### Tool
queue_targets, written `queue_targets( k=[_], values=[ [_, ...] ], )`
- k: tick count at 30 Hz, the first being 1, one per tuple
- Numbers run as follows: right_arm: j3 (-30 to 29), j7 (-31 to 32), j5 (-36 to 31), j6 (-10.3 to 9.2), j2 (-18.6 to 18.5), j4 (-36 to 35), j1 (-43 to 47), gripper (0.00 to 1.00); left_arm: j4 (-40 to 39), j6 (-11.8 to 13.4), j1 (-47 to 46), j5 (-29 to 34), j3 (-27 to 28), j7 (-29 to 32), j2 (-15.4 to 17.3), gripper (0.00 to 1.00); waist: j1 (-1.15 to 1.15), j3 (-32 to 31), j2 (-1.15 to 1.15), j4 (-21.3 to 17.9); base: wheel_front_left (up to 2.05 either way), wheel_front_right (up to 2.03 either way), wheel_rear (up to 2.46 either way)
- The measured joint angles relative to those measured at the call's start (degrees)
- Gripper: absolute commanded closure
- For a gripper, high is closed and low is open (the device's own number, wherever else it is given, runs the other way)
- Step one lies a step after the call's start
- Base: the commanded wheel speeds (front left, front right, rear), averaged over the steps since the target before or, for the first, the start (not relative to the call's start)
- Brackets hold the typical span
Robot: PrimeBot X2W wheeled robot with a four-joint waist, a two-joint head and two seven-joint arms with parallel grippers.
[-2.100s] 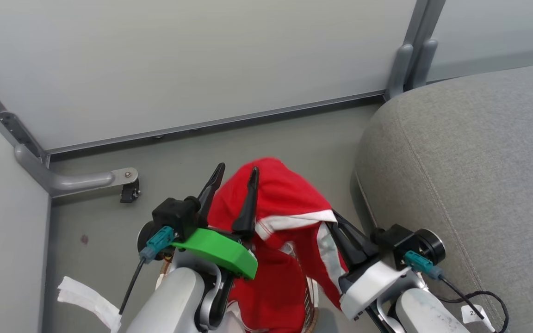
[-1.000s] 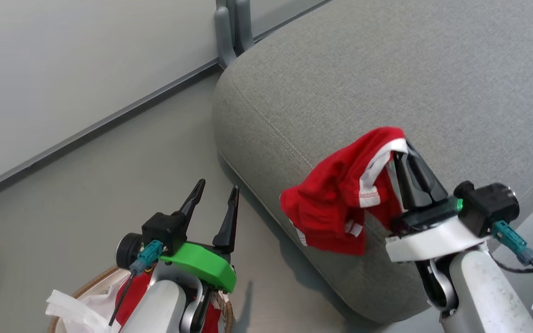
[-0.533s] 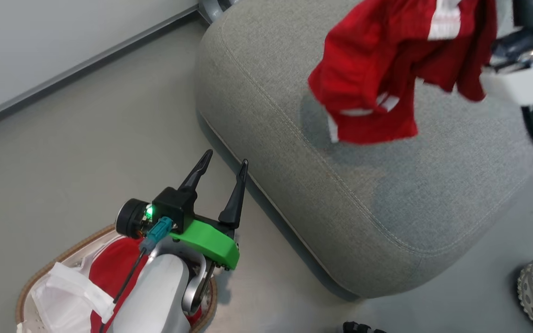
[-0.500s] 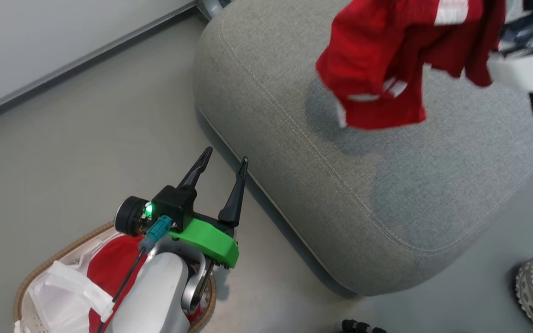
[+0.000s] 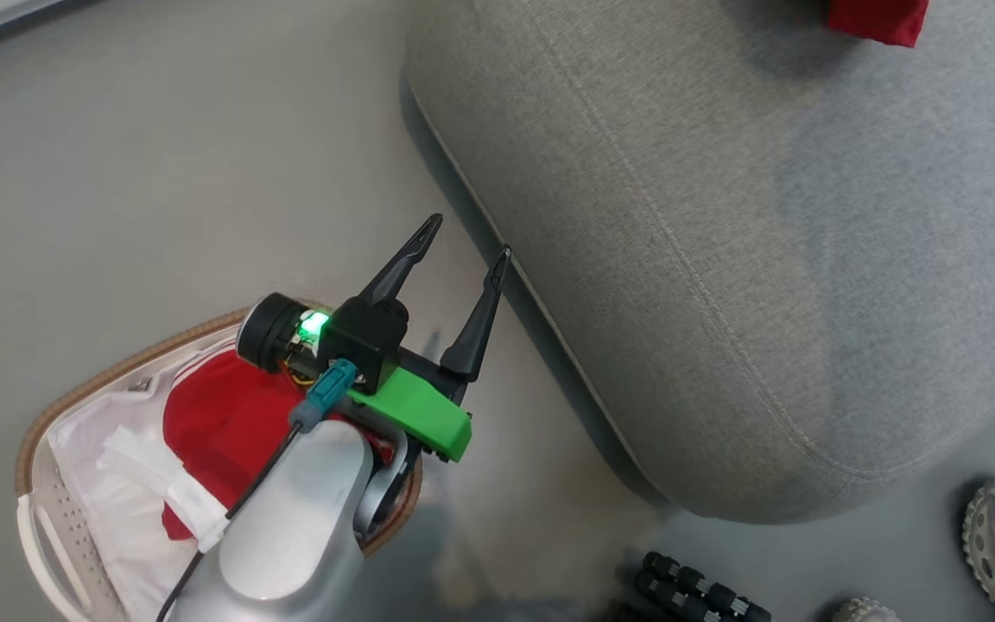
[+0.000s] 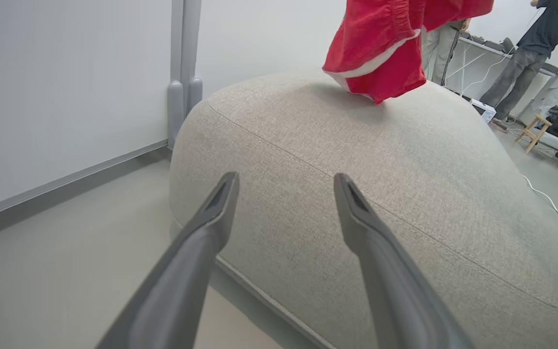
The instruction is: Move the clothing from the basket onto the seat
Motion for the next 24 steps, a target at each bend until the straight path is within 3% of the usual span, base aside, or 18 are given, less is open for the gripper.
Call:
queue_targets(
  k=[11, 12, 14, 15, 24],
  values=[
    [-11.99, 0.0, -3.93, 0.0, 6.45, 14.19, 11.96, 0.98, 1.27, 0.0, -0.98, -1.1, -1.9, 0.0, 0.11, 0.0, 0.0, 3.2, 0.0, 5.22, 0.0, 0.0, 0.0],
    [-13.03, 0.0, -3.94, 0.0, 7.31, 14.85, 13.22, 0.93, 1.45, 0.0, -0.83, -1.22, -1.86, 0.0, 0.11, 0.0, 0.0, 3.03, 0.0, 5.29, 0.0, 0.0, 0.0],
    [-14.52, 0.0, -3.98, -0.01, 8.2, 15.02, 15.53, 0.51, 1.7, 0.0, -0.47, -1.23, -1.77, 0.0, 0.11, 0.0, 0.0, 2.62, 0.0, 5.27, 0.0, 0.0, 0.0],
    [-14.96, 0.0, -4.03, -0.01, 8.61, 14.89, 16.91, 0.02, 1.9, 0.0, -0.25, -1.23, -1.7, 0.0, 0.12, 0.0, 0.0, 2.28, 0.0, 5.18, 0.0, 0.0, 0.0],
    [-16.07, 0.0, -3.02, -0.01, 11.48, 12.8, 28.78, 0.0, 2.15, 0.0, 2.78, -1.56, 0.04, 0.0, -0.82, 0.0, 0.0, -2.78, 0.0, 4.2, 0.0, 0.0, 0.0]
  ],
)
